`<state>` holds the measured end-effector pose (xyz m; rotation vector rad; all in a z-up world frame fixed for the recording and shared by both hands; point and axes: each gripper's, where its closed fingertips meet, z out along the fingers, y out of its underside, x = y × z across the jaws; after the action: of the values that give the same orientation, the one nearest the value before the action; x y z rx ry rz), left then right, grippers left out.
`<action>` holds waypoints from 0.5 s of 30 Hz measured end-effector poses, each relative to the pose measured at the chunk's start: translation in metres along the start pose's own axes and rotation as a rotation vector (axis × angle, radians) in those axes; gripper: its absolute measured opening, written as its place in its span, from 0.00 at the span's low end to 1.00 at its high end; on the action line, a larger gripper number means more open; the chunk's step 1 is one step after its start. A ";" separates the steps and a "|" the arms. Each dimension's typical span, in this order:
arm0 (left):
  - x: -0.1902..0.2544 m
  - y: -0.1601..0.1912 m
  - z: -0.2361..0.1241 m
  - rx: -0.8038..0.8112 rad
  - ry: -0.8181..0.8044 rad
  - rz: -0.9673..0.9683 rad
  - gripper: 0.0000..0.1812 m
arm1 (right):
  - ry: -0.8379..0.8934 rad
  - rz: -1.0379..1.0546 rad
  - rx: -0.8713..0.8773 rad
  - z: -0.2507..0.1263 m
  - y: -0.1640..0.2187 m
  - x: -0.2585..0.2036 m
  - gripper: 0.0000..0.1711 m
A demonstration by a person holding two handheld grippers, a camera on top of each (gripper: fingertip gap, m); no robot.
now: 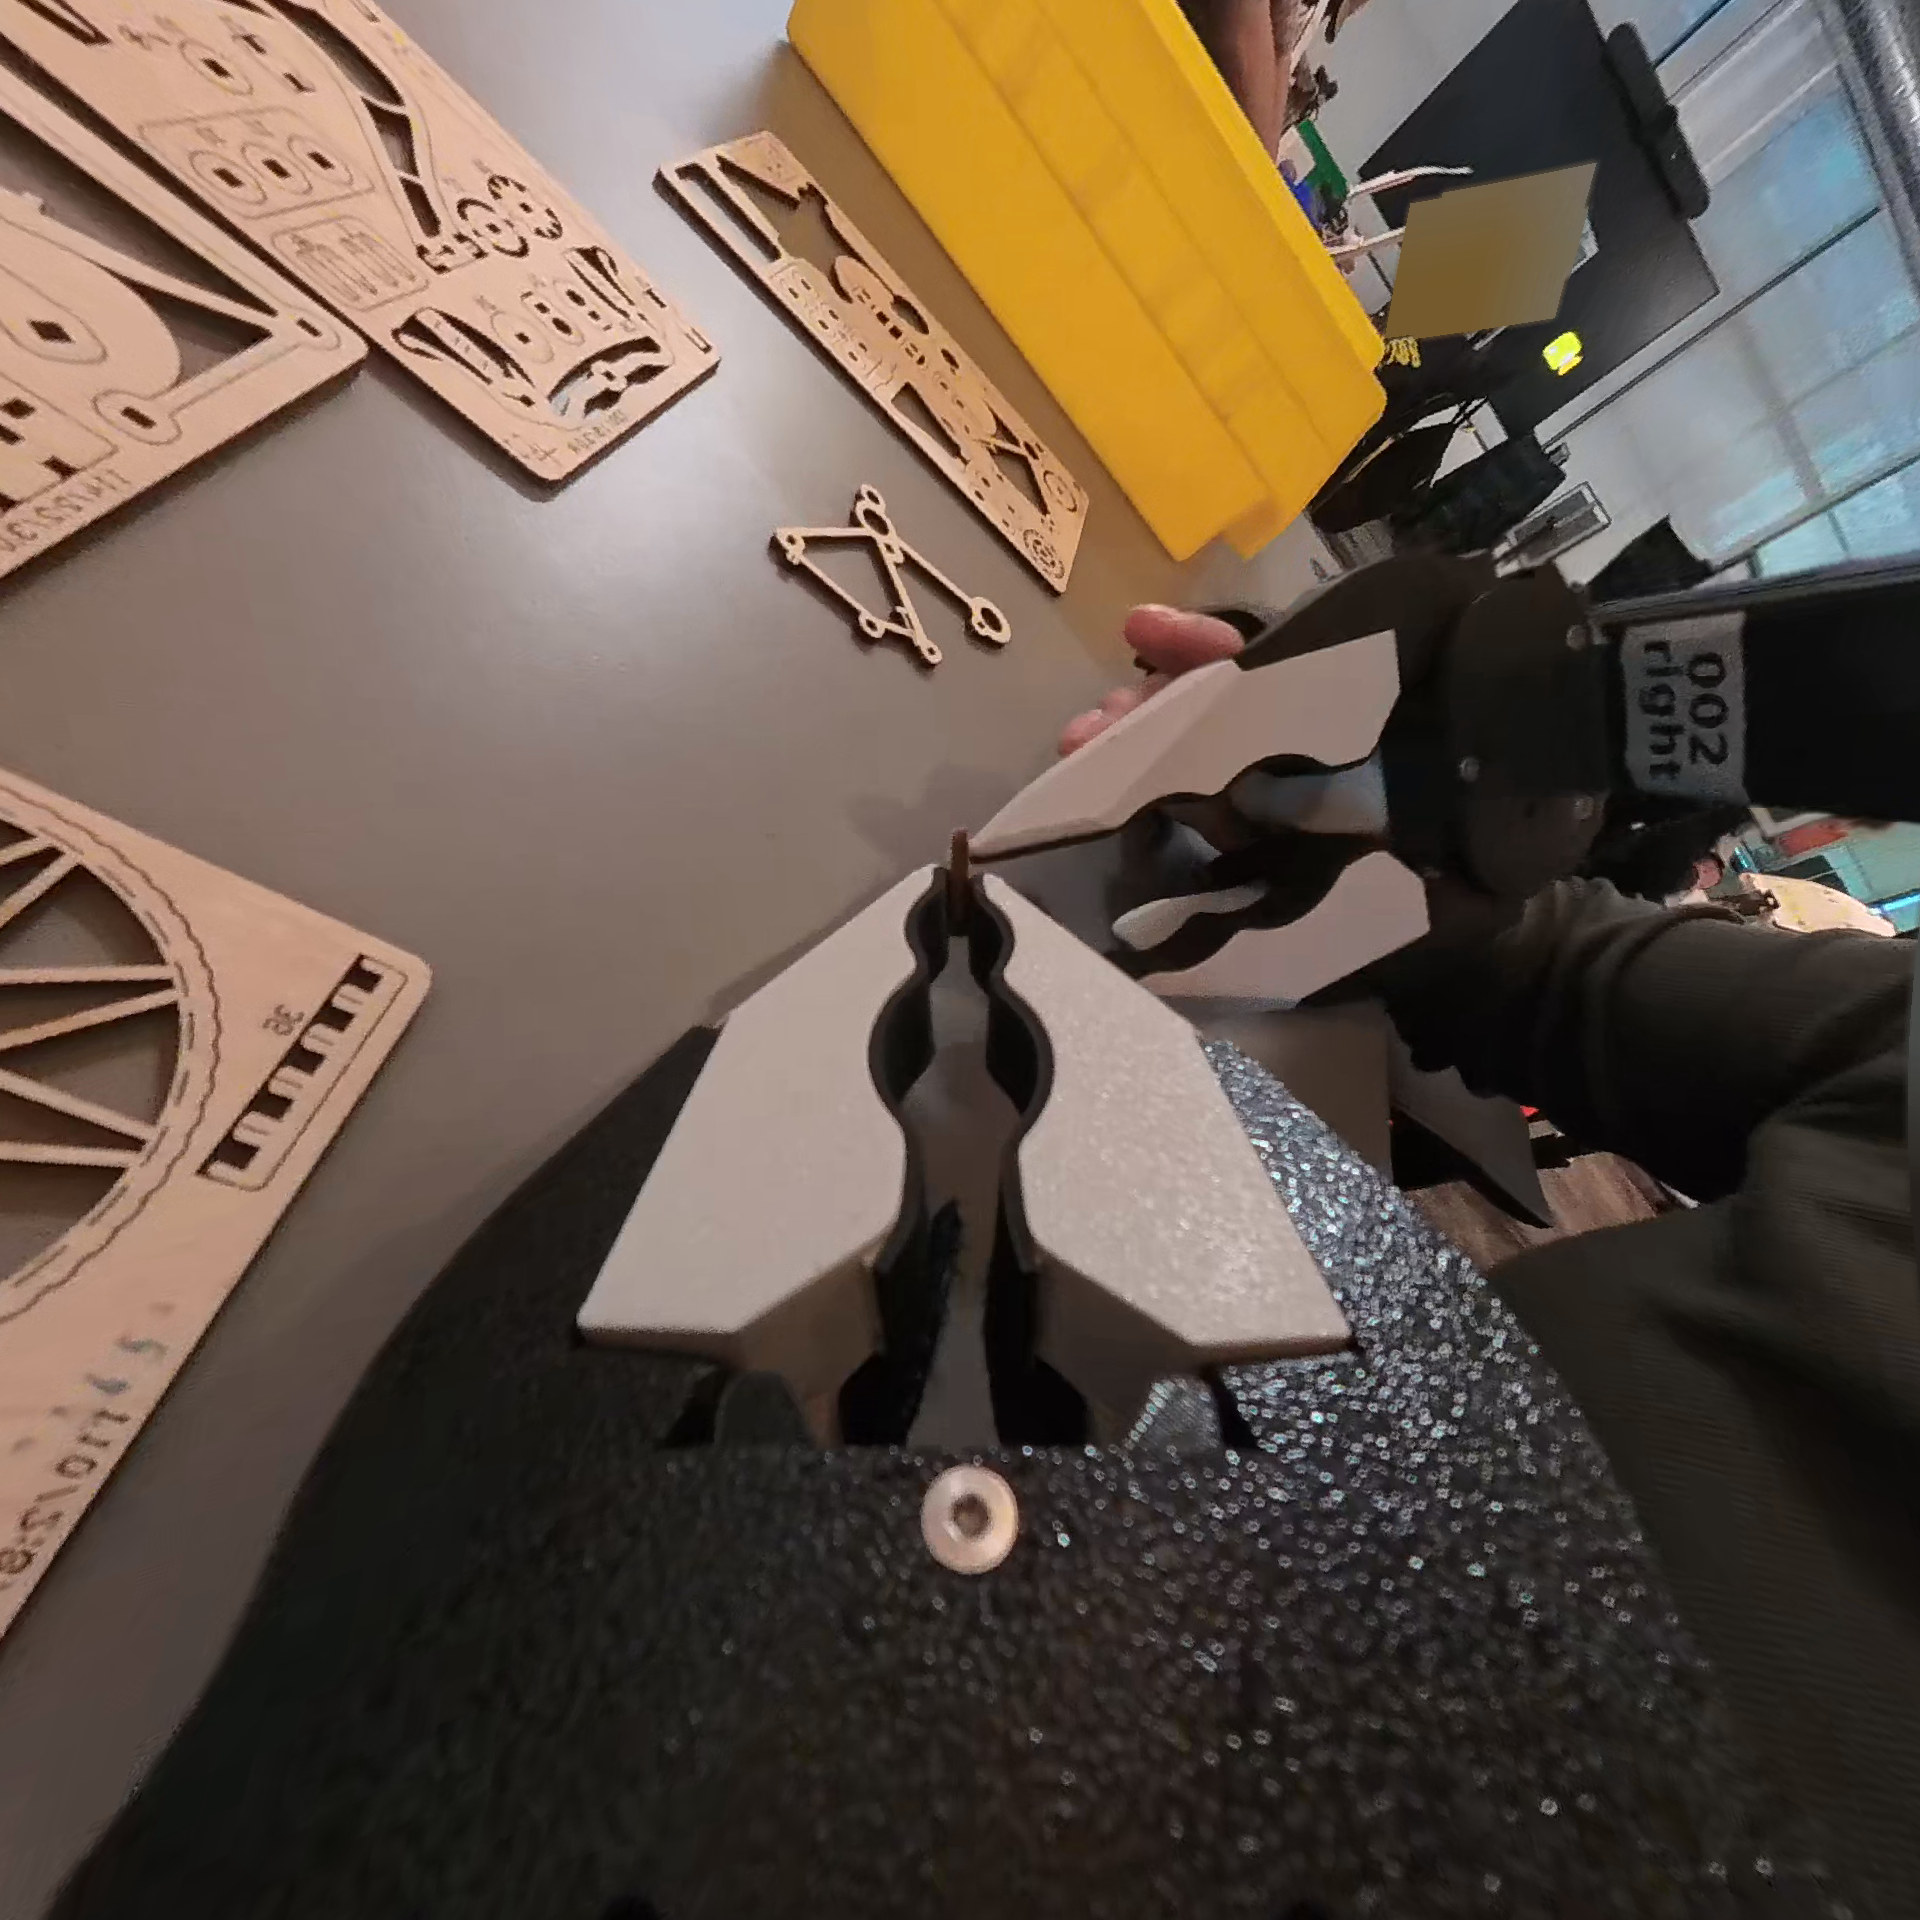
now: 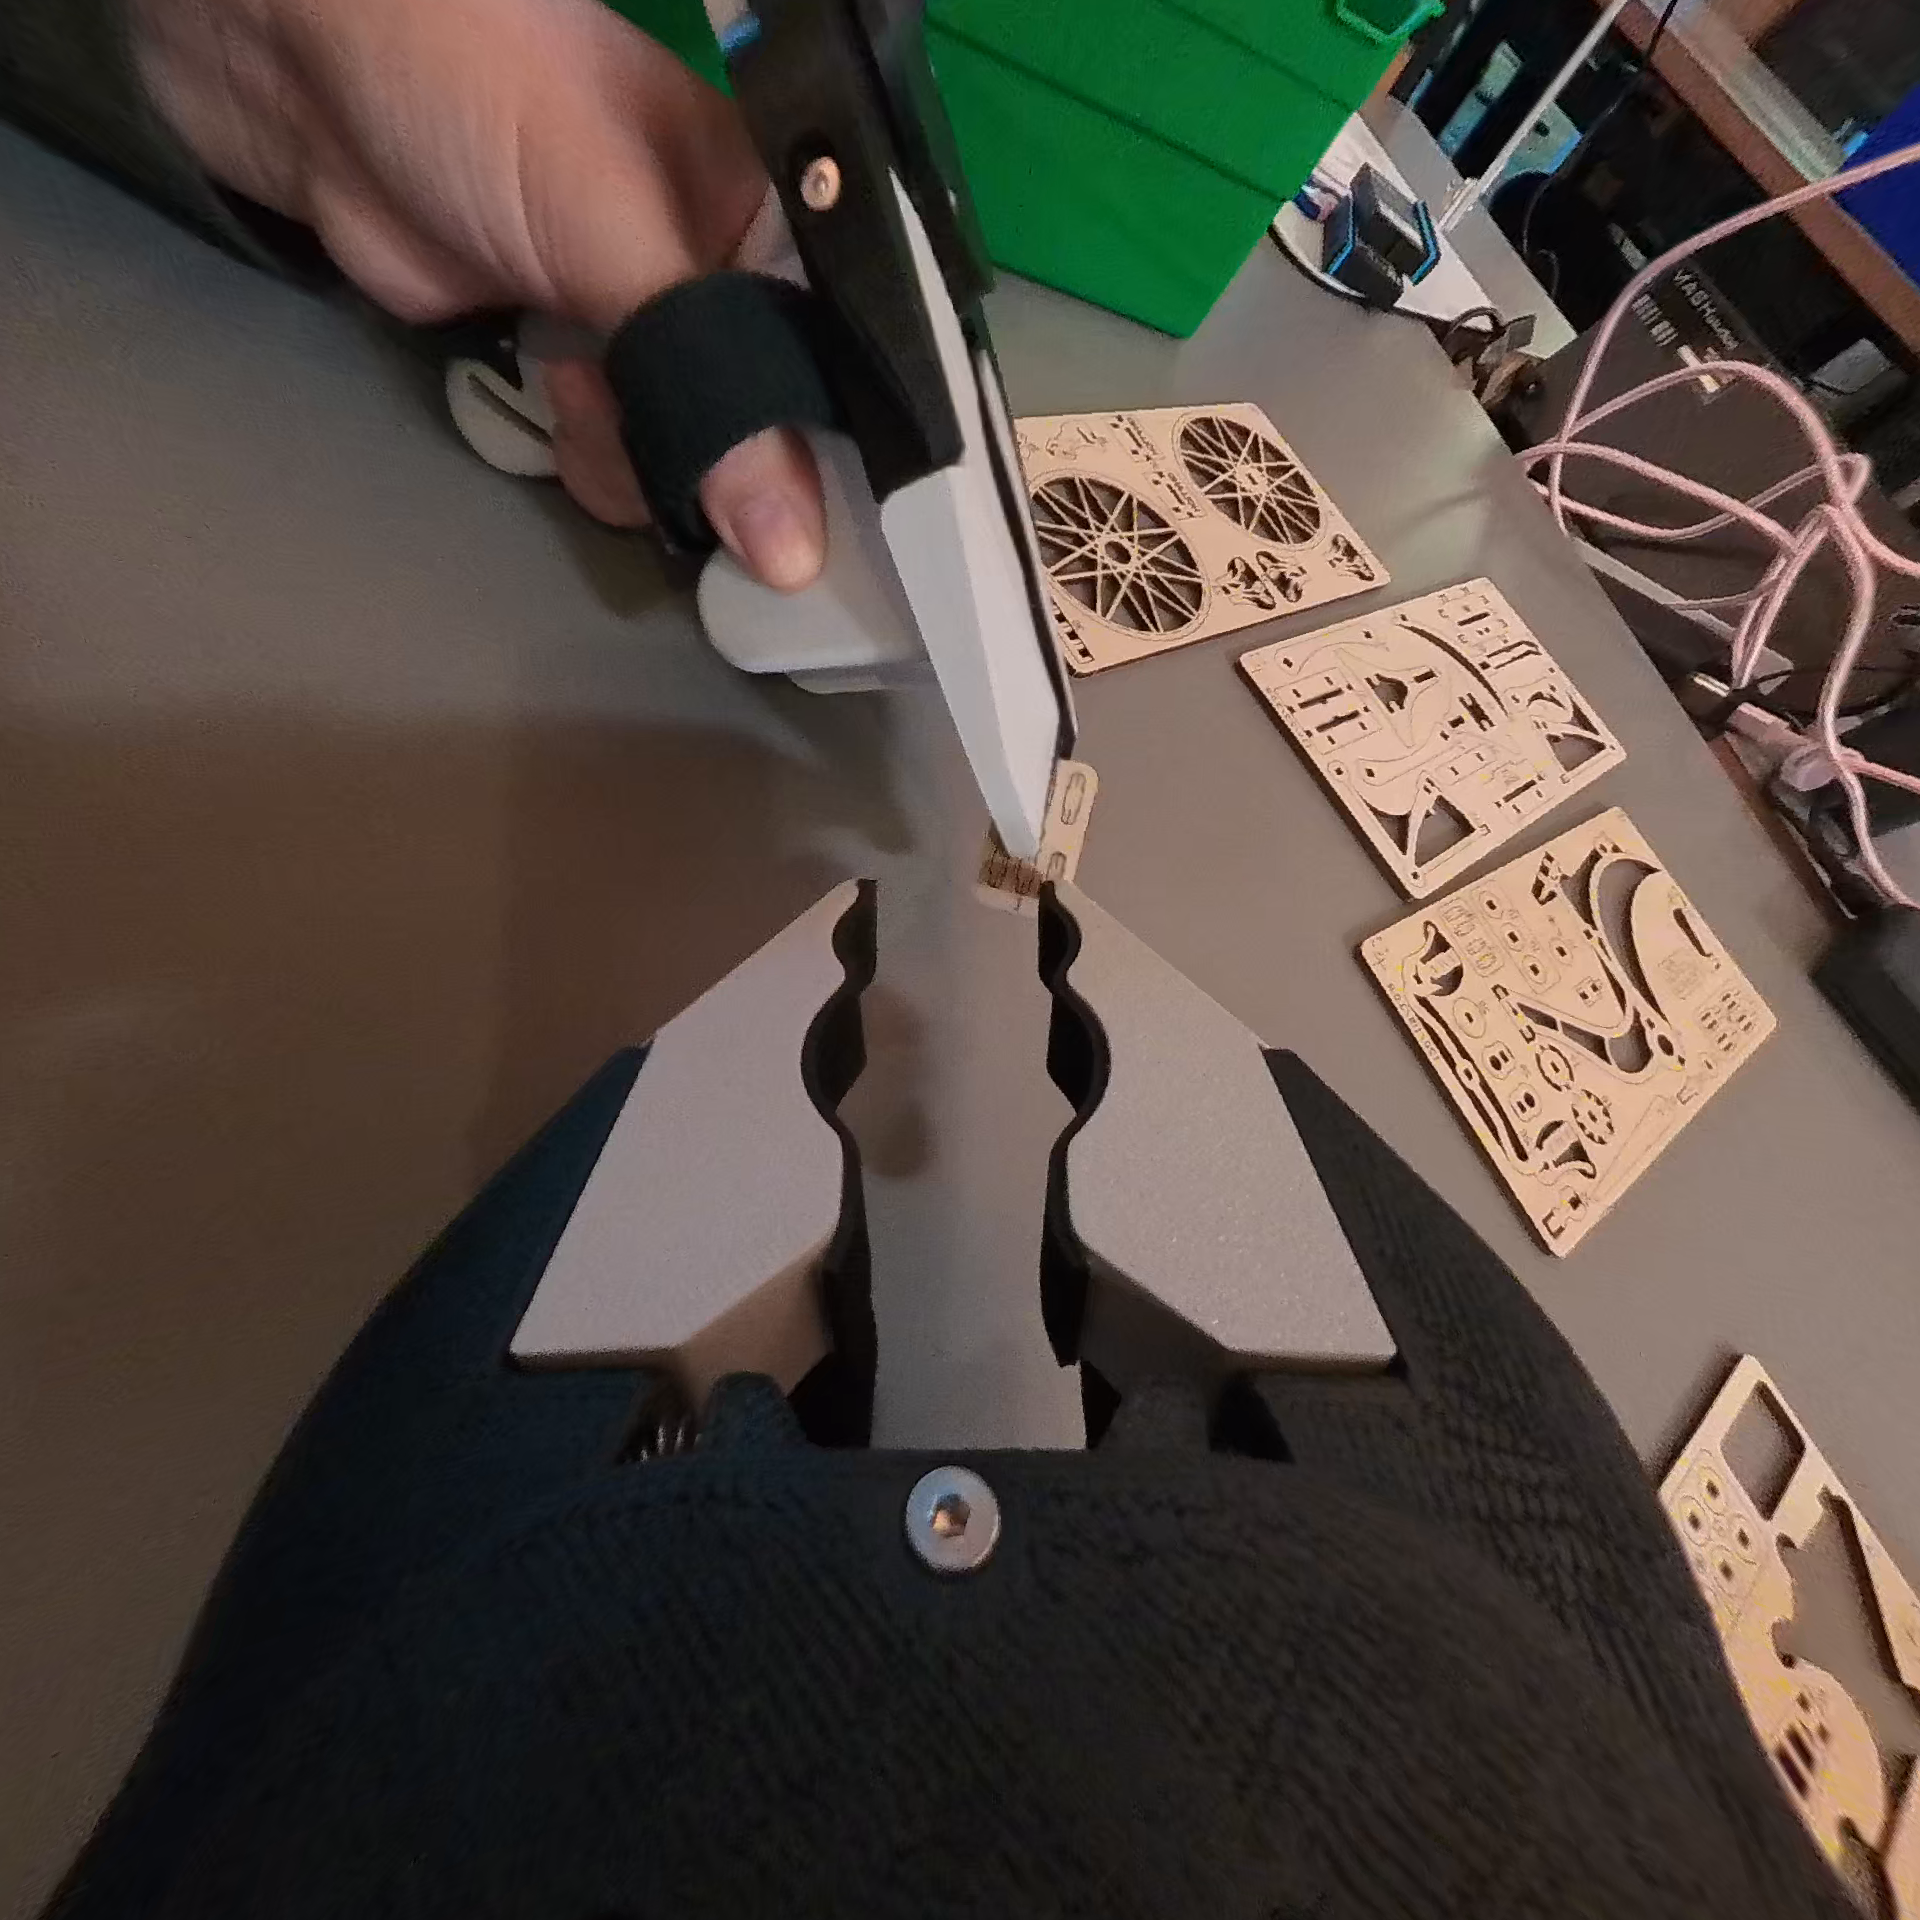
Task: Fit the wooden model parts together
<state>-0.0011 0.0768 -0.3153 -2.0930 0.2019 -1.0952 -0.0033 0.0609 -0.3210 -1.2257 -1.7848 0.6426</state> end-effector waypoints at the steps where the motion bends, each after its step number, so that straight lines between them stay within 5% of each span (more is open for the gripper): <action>1: 0.000 0.000 0.000 -0.001 -0.001 0.000 0.01 | 0.004 0.001 -0.004 0.000 0.000 0.000 0.17; 15: -0.003 -0.007 -0.004 0.045 0.016 -0.063 0.01 | 0.173 -0.103 -0.057 0.009 -0.004 0.002 0.25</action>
<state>-0.0068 0.0809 -0.3110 -2.0631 0.1185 -1.1433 -0.0138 0.0617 -0.3214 -1.1819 -1.7181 0.4162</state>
